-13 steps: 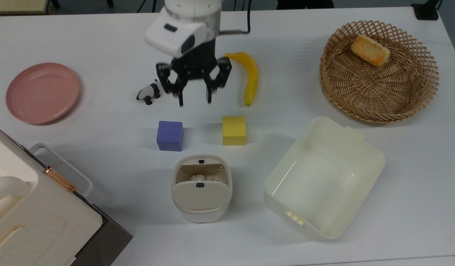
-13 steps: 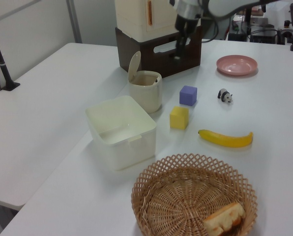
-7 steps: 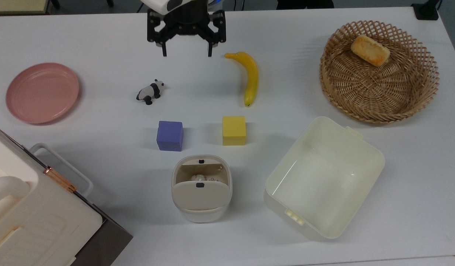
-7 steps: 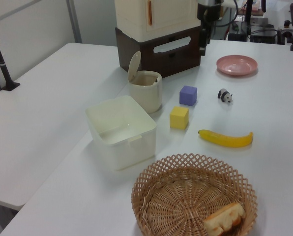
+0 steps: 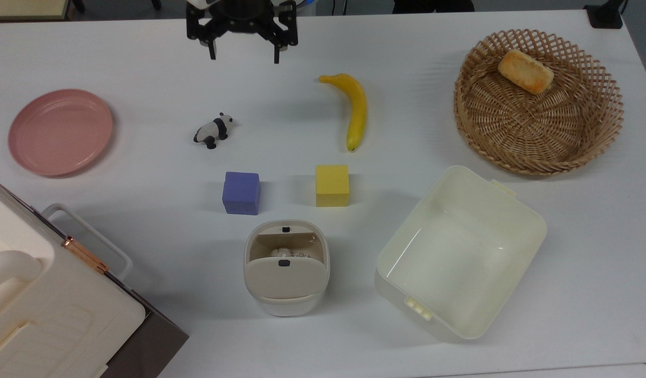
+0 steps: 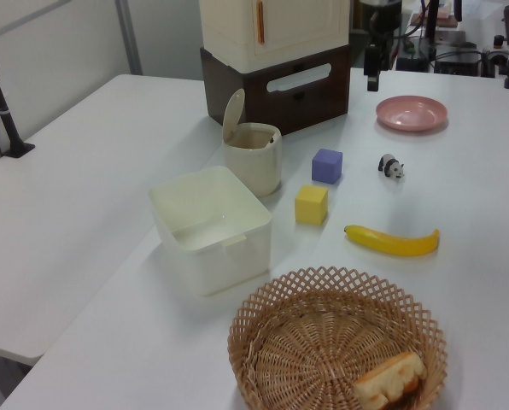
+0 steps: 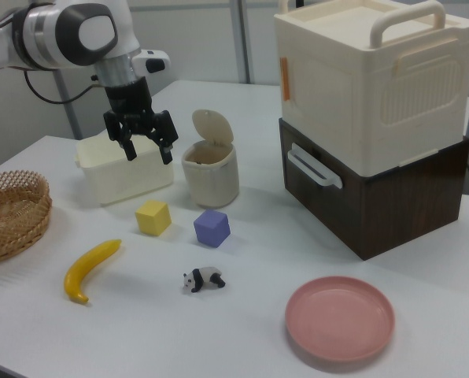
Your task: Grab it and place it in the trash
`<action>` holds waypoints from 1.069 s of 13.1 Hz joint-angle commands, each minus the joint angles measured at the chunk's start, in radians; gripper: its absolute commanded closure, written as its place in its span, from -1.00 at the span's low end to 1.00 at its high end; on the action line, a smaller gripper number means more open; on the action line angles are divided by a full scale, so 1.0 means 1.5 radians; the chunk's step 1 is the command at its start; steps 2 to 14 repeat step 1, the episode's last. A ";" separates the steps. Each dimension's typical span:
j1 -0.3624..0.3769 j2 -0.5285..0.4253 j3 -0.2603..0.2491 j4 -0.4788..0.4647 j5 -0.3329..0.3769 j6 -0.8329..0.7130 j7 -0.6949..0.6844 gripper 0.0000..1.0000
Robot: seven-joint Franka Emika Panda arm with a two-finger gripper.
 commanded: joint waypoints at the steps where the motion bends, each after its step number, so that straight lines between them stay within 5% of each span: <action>1: 0.003 -0.034 -0.001 -0.016 -0.002 -0.033 0.015 -1.00; 14: 0.003 -0.034 -0.001 -0.016 -0.002 -0.033 0.015 -1.00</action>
